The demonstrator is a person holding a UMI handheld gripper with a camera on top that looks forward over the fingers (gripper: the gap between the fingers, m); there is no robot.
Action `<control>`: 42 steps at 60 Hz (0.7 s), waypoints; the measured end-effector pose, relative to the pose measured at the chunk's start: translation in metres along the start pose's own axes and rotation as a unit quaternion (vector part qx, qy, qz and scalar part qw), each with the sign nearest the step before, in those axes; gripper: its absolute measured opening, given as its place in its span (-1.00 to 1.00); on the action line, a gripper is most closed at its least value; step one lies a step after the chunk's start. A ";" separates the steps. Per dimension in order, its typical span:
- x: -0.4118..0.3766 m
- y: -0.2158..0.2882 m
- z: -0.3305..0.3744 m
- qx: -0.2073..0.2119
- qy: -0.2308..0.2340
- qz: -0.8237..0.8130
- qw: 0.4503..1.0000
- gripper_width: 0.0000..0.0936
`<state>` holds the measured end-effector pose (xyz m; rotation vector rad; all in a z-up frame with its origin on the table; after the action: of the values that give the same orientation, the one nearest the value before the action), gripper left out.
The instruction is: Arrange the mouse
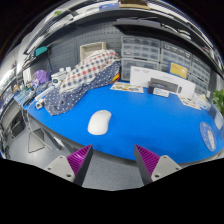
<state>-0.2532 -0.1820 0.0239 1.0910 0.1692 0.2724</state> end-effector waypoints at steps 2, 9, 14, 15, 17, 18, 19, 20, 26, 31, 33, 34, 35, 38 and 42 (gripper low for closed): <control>-0.011 0.001 -0.010 -0.003 0.000 0.003 1.000 0.81; -0.038 0.008 -0.046 -0.010 -0.008 0.004 1.000 0.81; -0.049 0.016 -0.072 -0.010 -0.017 -0.007 1.000 0.80; -0.050 0.017 -0.077 -0.012 -0.019 -0.010 1.000 0.80; -0.052 0.018 -0.087 -0.014 -0.023 -0.012 1.000 0.80; -0.052 0.019 -0.092 -0.014 -0.025 -0.013 0.999 0.79; -0.052 0.020 -0.096 -0.015 -0.028 -0.013 0.999 0.79; -0.052 0.021 -0.101 -0.016 -0.031 -0.012 0.999 0.79; -0.052 0.030 -0.122 -0.016 -0.042 -0.013 0.999 0.64; -0.053 0.034 -0.133 -0.016 -0.052 -0.019 0.998 0.39; -0.053 0.035 -0.136 -0.018 -0.054 -0.025 0.998 0.29; -0.053 0.035 -0.137 -0.019 -0.058 -0.030 0.998 0.24; -0.052 0.036 -0.138 -0.018 -0.063 -0.033 0.997 0.11; -0.051 0.035 -0.138 -0.020 -0.068 -0.035 0.997 0.04; -0.050 0.036 -0.138 -0.025 -0.070 -0.035 0.997 -0.01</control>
<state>-0.3425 -0.0641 -0.0070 1.0491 0.0747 0.1351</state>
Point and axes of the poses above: the point between the fingertips, and its own axes, seen from behind it with the camera up: x to the right, y up, z backward, against the way the camera looks, the point moved 1 cm from there along z, backward, against the way the camera looks, and after that the axes turned 11 degrees about x, right-handed, at the moved point
